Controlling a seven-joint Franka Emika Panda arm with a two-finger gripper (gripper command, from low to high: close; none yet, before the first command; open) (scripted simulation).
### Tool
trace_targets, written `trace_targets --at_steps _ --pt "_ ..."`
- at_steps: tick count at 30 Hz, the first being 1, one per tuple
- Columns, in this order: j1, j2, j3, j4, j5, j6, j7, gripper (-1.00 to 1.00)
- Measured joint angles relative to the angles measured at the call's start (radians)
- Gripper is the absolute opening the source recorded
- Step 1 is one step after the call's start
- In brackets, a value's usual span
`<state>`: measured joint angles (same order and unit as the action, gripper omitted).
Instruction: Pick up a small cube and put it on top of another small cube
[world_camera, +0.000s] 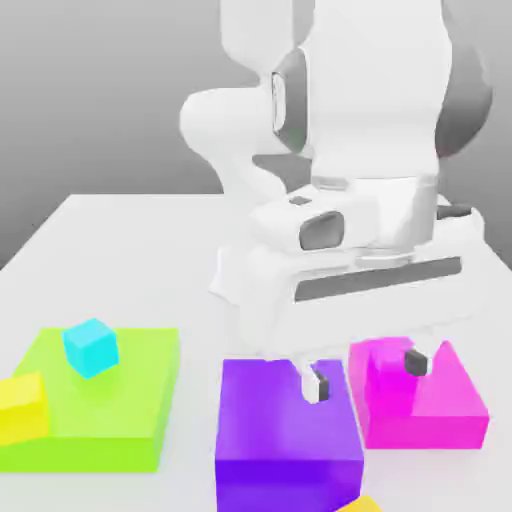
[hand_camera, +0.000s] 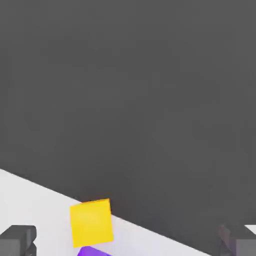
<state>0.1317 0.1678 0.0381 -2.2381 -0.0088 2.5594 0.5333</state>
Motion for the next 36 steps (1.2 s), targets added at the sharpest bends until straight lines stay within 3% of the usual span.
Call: trace_targets --at_steps 10,11,18,24,36 --pt "0.030 0.363 0.003 0.044 -0.043 0.165 -0.035 0.00" --pt "0.031 0.382 0.002 0.048 -0.044 0.180 -0.034 -1.00" --pt "0.031 0.379 0.002 0.047 -0.044 0.177 -0.034 -1.00" --pt "0.012 0.186 0.002 0.021 -0.050 0.058 -0.069 -1.00" --pt "0.106 -0.248 0.066 -0.264 -0.019 -0.052 -0.331 -1.00"
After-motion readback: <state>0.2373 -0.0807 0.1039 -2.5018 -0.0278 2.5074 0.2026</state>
